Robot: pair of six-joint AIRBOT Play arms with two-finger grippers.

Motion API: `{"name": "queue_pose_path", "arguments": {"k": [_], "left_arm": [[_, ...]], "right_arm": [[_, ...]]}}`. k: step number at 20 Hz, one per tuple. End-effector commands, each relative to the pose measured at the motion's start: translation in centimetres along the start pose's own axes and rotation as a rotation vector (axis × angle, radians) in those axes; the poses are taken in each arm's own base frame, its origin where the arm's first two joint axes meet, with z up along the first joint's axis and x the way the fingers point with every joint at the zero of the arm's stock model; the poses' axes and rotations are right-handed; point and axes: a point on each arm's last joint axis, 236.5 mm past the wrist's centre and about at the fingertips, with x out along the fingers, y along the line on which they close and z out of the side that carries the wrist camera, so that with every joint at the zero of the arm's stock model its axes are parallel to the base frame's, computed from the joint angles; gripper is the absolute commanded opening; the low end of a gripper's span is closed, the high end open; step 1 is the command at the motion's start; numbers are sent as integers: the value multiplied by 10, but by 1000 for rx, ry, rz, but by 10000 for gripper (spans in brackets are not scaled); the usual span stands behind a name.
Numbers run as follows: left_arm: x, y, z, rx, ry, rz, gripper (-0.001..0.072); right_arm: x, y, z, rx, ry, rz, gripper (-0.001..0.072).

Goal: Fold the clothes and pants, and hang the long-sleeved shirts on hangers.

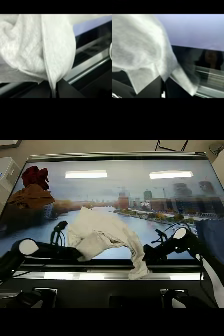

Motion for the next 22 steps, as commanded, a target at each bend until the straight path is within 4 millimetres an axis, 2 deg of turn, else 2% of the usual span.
{"name": "queue_pose_path", "arguments": {"k": [1,2,3,4,5,6,7,8,9,10,12,14,15,16,17,18,19,20,21,22], "left_arm": [[-81,4,59,117,-194,134,24],[-119,-1,85,152,-302,177,24],[-164,-12,112,187,-429,216,24],[-220,-31,137,227,-583,244,24],[-281,-55,158,271,-753,268,24],[-340,-82,170,319,-918,287,24],[-397,-110,173,363,-1085,299,24],[-451,-140,168,396,-1247,297,25],[-493,-165,158,430,-1374,290,24],[-521,-185,146,452,-1461,274,25],[-563,-214,123,473,-1607,225,25],[-596,-236,105,492,-1750,159,25],[-606,-241,100,498,-1794,137,25],[-606,-242,100,498,-1798,129,25],[-599,-237,107,489,-1769,138,25],[-586,-227,118,474,-1716,160,24],[-564,-210,133,449,-1628,201,24],[-536,-189,149,416,-1516,242,24],[-496,-157,164,368,-1363,291,24],[-450,-126,175,314,-1200,315,24]], "right_arm": [[-60,47,33,-168,-173,27,35],[-96,68,46,-245,-275,16,35],[-145,93,59,-333,-419,-8,35],[-199,117,67,-400,-580,-41,36],[-266,144,69,-468,-788,-77,37],[-332,169,62,-521,-997,-101,38],[-403,194,41,-571,-1225,-112,39],[-456,213,12,-608,-1400,-112,39],[-499,226,-23,-636,-1546,-106,39],[-527,234,-55,-658,-1647,-95,39],[-547,242,-101,-695,-1738,-67,39],[-556,244,-128,-715,-1794,-46,40],[-565,247,-141,-726,-1843,-27,40],[-574,250,-151,-736,-1891,-9,40],[-577,251,-152,-738,-1905,-5,40],[-573,248,-146,-728,-1883,-26,40],[-560,241,-129,-707,-1811,-65,40],[-539,229,-106,-676,-1701,-115,40],[-509,211,-80,-622,-1551,-170,40],[-466,187,-53,-550,-1340,-225,40]]}}
